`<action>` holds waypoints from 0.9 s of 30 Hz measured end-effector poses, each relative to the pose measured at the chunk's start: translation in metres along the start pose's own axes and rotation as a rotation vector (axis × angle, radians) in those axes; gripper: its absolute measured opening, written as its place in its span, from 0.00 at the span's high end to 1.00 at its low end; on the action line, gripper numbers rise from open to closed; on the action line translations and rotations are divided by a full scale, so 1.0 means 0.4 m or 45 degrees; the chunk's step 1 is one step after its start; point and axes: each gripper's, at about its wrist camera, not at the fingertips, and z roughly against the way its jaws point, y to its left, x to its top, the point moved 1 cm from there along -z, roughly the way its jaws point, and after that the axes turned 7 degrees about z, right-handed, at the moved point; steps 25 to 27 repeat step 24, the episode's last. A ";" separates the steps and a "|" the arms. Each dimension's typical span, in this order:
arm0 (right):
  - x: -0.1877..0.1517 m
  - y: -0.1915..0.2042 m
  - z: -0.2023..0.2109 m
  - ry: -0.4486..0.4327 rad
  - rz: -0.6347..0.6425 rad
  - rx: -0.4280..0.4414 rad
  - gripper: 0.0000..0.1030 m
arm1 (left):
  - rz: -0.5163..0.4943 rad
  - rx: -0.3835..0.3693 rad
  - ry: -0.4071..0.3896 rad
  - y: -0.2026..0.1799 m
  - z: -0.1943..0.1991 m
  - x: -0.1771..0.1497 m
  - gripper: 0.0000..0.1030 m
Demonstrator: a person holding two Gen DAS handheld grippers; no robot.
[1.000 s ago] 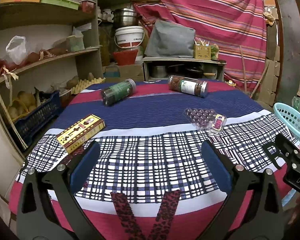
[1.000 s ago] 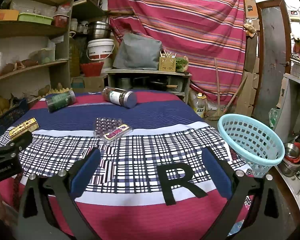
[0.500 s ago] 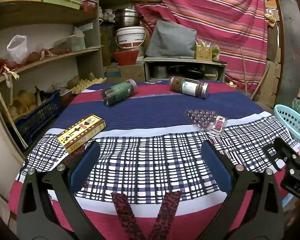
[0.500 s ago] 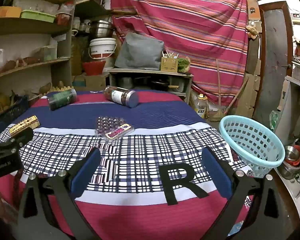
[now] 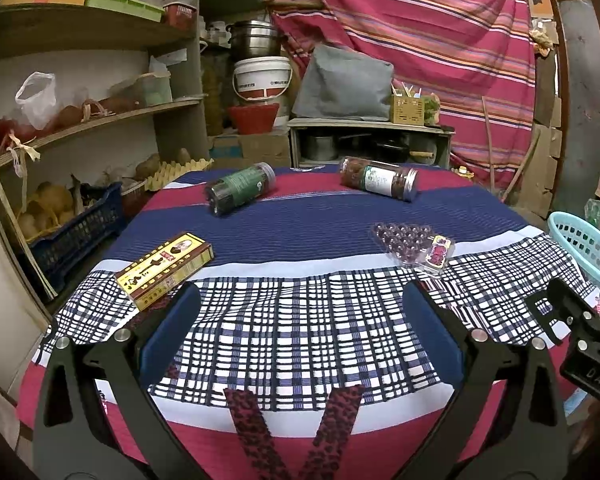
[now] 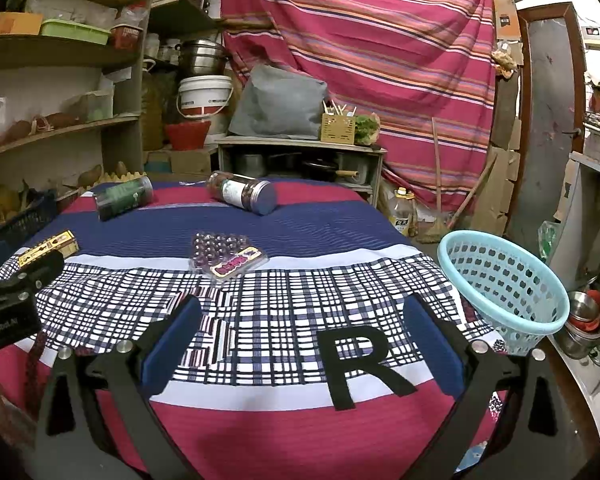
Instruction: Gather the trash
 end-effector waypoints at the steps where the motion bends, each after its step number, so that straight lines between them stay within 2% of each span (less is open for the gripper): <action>1: 0.000 0.000 0.000 0.000 -0.001 0.000 0.04 | 0.000 -0.001 0.001 0.001 -0.001 0.000 0.05; 27: 0.001 0.000 0.001 0.001 0.000 0.000 0.04 | 0.021 -0.001 -0.009 0.002 0.007 0.011 0.05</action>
